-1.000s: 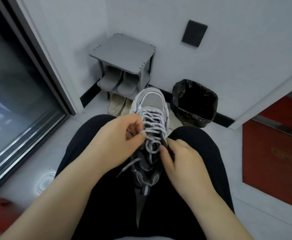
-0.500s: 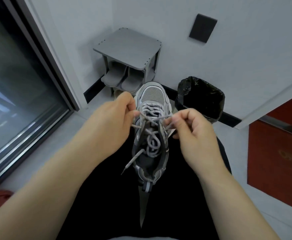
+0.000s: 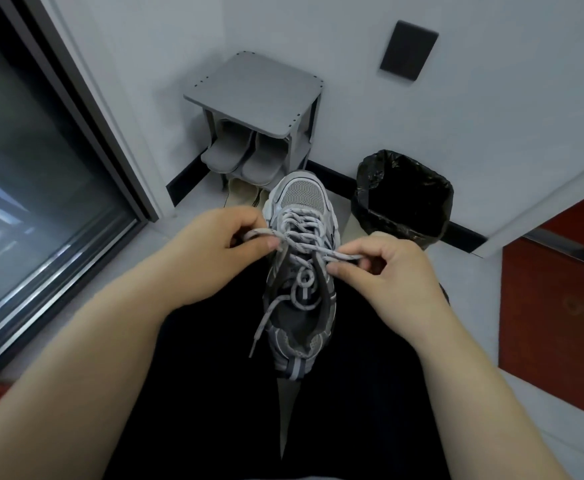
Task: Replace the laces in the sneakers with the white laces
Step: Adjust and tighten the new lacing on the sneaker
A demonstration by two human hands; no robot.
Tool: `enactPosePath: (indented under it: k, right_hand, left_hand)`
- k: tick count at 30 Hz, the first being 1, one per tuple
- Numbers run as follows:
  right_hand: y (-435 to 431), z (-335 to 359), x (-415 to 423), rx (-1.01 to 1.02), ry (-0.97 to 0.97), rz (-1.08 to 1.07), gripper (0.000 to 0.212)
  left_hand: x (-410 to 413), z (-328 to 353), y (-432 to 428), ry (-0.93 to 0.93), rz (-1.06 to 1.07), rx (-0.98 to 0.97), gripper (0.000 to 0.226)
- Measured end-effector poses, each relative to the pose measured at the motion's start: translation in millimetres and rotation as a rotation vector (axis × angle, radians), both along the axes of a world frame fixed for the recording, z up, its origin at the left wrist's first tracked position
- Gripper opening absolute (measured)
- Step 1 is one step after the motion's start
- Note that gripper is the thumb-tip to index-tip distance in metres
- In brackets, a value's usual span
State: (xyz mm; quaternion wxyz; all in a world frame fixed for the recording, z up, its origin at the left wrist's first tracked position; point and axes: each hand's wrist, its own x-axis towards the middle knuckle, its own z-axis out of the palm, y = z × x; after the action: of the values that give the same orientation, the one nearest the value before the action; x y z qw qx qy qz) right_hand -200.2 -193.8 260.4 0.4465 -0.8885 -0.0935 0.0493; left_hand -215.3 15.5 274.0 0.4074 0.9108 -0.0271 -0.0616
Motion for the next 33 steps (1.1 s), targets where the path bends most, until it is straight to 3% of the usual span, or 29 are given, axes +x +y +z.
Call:
enactPosePath:
  k: [2,6,9,13,19,27,30,33]
  right_hand:
    - [2,1,-2,0.015,-0.019,-0.024,0.015]
    - [6,-1,-10,-0.044,-0.182,0.005,0.054]
    - [11,-7,-15,-0.258,-0.353,0.144,0.038]
    - [15,-8,-16,-0.488,-0.451,0.154,0.034]
    - [20,-6,-9,-0.749,-0.644,0.194,0.016]
    - [10,-19,-40,-0.707,-0.6,0.376,0.003]
    - [3,-22,-50,-0.575,-0.475,0.261,0.009]
    - [7,-12,-44,-0.404,-0.404,0.133,0.019]
  left_hand:
    - [-1,-5,-2,-0.037,0.014,-0.001,0.021]
    - [-3,-14,-10,-0.146,0.011,0.053,0.015]
    - [-8,-19,-17,-0.331,-0.002,0.055,0.039]
    - [-10,-22,-23,-0.536,-0.042,0.329,0.018]
    - [-9,-22,-26,-0.548,0.023,0.517,0.022]
    - [-18,-28,-25,-0.593,-0.059,0.581,0.028]
    - [-22,-33,-22,-0.639,-0.045,0.574,0.018]
    - [-19,-32,-20,-0.636,0.005,0.537,0.023]
